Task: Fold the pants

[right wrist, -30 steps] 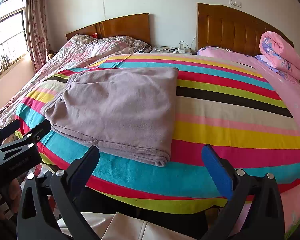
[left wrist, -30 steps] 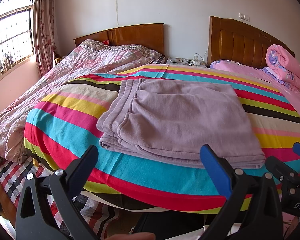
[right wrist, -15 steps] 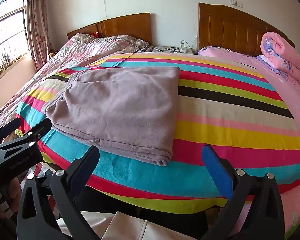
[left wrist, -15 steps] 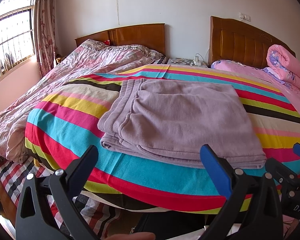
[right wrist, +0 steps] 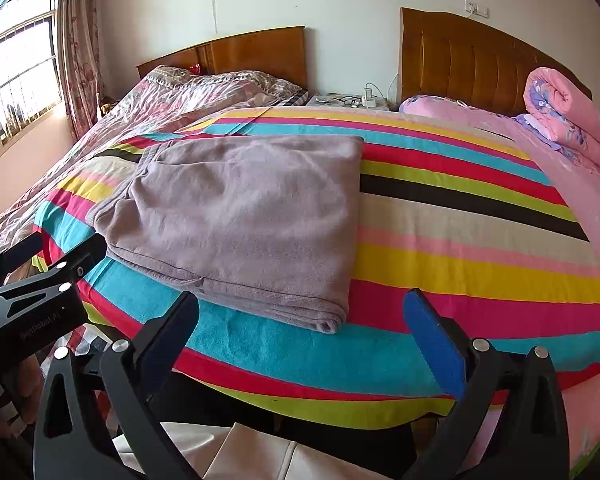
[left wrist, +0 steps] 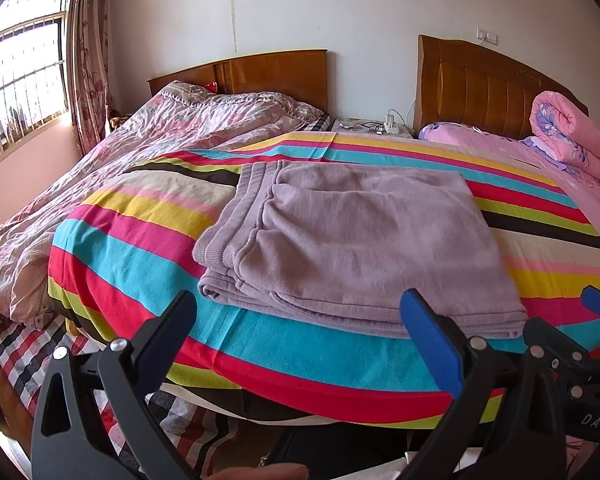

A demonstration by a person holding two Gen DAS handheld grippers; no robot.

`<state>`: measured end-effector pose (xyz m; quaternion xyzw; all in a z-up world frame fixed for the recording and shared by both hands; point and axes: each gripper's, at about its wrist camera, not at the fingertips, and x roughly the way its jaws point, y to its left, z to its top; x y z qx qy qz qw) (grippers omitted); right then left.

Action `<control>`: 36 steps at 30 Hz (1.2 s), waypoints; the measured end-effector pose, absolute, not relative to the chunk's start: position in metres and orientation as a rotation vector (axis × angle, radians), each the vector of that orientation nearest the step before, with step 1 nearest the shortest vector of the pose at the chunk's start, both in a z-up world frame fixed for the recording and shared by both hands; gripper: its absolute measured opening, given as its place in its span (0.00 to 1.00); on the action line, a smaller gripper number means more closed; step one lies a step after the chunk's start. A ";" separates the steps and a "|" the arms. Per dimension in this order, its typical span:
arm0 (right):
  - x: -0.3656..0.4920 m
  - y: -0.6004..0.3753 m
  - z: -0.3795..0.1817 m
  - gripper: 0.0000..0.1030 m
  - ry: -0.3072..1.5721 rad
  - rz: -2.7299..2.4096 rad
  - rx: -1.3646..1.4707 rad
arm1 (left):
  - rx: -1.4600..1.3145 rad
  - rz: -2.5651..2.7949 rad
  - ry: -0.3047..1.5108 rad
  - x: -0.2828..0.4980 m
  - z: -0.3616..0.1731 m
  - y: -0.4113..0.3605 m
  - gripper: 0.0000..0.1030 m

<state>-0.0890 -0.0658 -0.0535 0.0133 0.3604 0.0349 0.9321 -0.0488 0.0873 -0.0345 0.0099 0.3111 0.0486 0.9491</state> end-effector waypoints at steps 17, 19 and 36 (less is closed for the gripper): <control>-0.090 -0.065 -0.053 0.96 0.736 0.072 0.027 | 0.025 0.092 0.610 -0.050 -0.031 0.082 0.99; -0.090 -0.065 -0.053 0.96 0.736 0.072 0.027 | 0.025 0.092 0.607 -0.050 -0.031 0.083 0.99; -0.090 -0.063 -0.053 0.96 0.735 0.077 0.025 | 0.028 0.091 0.589 -0.053 -0.029 0.079 0.99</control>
